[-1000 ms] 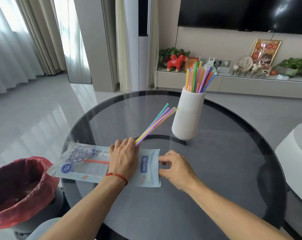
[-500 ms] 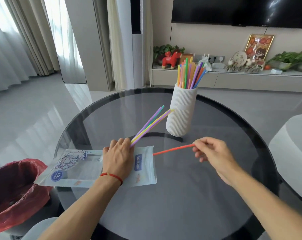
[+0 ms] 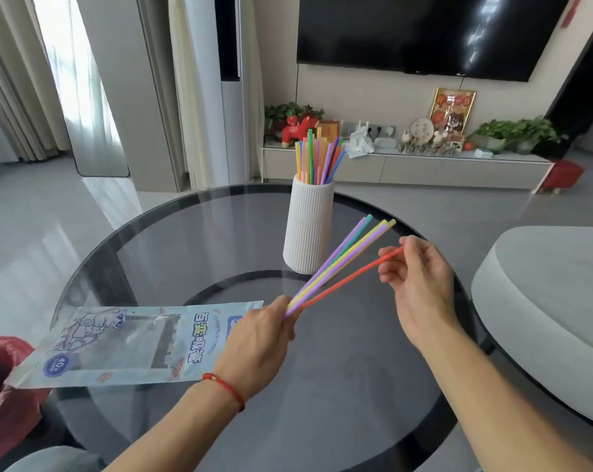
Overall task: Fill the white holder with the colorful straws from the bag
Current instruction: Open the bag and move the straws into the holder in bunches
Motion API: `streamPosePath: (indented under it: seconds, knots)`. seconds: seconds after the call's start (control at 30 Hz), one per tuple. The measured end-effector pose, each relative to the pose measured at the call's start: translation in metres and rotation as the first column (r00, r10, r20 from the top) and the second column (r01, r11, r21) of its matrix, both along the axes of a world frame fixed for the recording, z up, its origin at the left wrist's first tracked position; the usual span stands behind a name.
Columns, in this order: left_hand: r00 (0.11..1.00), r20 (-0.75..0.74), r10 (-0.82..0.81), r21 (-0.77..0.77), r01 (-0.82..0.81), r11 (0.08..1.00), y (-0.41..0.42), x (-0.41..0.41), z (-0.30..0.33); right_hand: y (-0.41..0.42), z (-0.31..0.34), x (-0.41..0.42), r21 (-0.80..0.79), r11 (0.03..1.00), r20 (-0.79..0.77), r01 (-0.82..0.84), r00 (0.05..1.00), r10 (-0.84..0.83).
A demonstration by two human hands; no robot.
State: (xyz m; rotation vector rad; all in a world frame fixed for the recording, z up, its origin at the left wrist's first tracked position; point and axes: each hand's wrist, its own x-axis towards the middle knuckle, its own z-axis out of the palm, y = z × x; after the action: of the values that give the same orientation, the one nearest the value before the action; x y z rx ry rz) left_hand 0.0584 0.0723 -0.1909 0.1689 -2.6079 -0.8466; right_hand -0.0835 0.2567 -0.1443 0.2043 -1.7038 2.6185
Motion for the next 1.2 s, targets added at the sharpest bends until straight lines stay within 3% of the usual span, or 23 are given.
streamPosePath:
  seconds: [0.1, 0.17, 0.2, 0.27, 0.33, 0.37, 0.43, 0.5, 0.6, 0.67, 0.73, 0.83, 0.9, 0.97, 1.1, 1.2]
  knots:
    - [0.994, 0.045, -0.097, 0.08, 0.093, 0.992, 0.0, 0.004, 0.004, 0.0, 0.001, 0.004, -0.071, 0.988, 0.006, -0.135, 0.991, 0.136]
    - [0.973, 0.142, -0.182, 0.309, 0.131, 0.942, -0.003, 0.004, 0.005, 0.0, 0.001, 0.006, -0.079, 0.953, 0.055, -0.294, 0.953, 0.298]
    - [0.96, 0.175, -0.22, 0.484, 0.111, 0.868, -0.003, 0.004, 0.005, 0.0, 0.0, 0.008, -0.032, 0.92, 0.083, -0.391, 0.916, 0.392]
    - [0.927, 0.224, -0.303, 0.72, 0.052, 0.692, -0.004, 0.002, 0.005, -0.002, -0.006, 0.015, 0.133, 0.786, 0.134, -0.603, 0.797, 0.589]
    - [0.881, 0.25, -0.402, 0.767, 0.073, 0.637, -0.002, 0.001, 0.003, -0.009, -0.014, 0.027, 0.27, 0.635, 0.164, -0.723, 0.685, 0.71]
    - [0.857, 0.273, -0.438, 0.748, 0.097, 0.657, -0.001, 0.0, 0.002, -0.015, -0.018, 0.032, 0.309, 0.624, 0.149, -0.718, 0.684, 0.714]
    - [0.837, 0.333, -0.435, 0.649, 0.131, 0.749, 0.001, -0.001, 0.003, -0.03, -0.021, 0.04, 0.382, 0.697, 0.066, -0.608, 0.77, 0.635]
    - [0.885, 0.315, -0.344, 0.493, 0.156, 0.856, 0.002, 0.0, 0.003, -0.037, -0.018, 0.038, 0.497, 0.735, -0.027, -0.462, 0.838, 0.545]
    - [0.997, -0.033, -0.064, 0.284, 0.071, 0.956, -0.006, 0.004, 0.001, -0.026, 0.0, 0.017, 0.631, 0.756, -0.24, -0.174, 0.884, 0.403]
    - [0.97, -0.225, 0.092, 0.28, -0.026, 0.96, -0.013, 0.005, 0.002, -0.014, 0.014, 0.002, 0.714, 0.697, -0.403, 0.058, 0.849, 0.342]
    - [0.955, -0.26, 0.145, 0.321, -0.056, 0.945, -0.016, 0.002, 0.003, -0.014, 0.014, -0.005, 0.81, 0.56, -0.437, 0.177, 0.817, 0.375]
    - [0.962, -0.229, 0.145, 0.136, -0.116, 0.984, -0.023, -0.002, -0.009, -0.022, -0.008, -0.004, 0.923, 0.377, -0.258, 0.082, 0.858, 0.444]
    - [0.974, -0.14, 0.178, -0.035, -0.185, 0.982, -0.03, -0.004, -0.024, -0.023, -0.017, -0.006, 0.937, 0.341, -0.23, 0.069, 0.858, 0.459]
    - [0.973, -0.015, 0.229, -0.124, -0.229, 0.965, -0.034, -0.006, -0.039, -0.023, -0.017, -0.01, 0.926, 0.372, -0.24, 0.064, 0.861, 0.448]
    - [0.978, 0.038, 0.207, -0.088, -0.203, 0.975, -0.033, -0.018, -0.045, -0.027, 0.009, -0.025, 0.675, 0.73, -0.345, 0.105, 0.92, 0.186]
    - [0.994, 0.012, 0.109, 0.034, -0.109, 0.993, -0.039, -0.031, -0.027, -0.039, 0.048, -0.046, 0.391, 0.905, -0.361, 0.169, 0.932, -0.018]
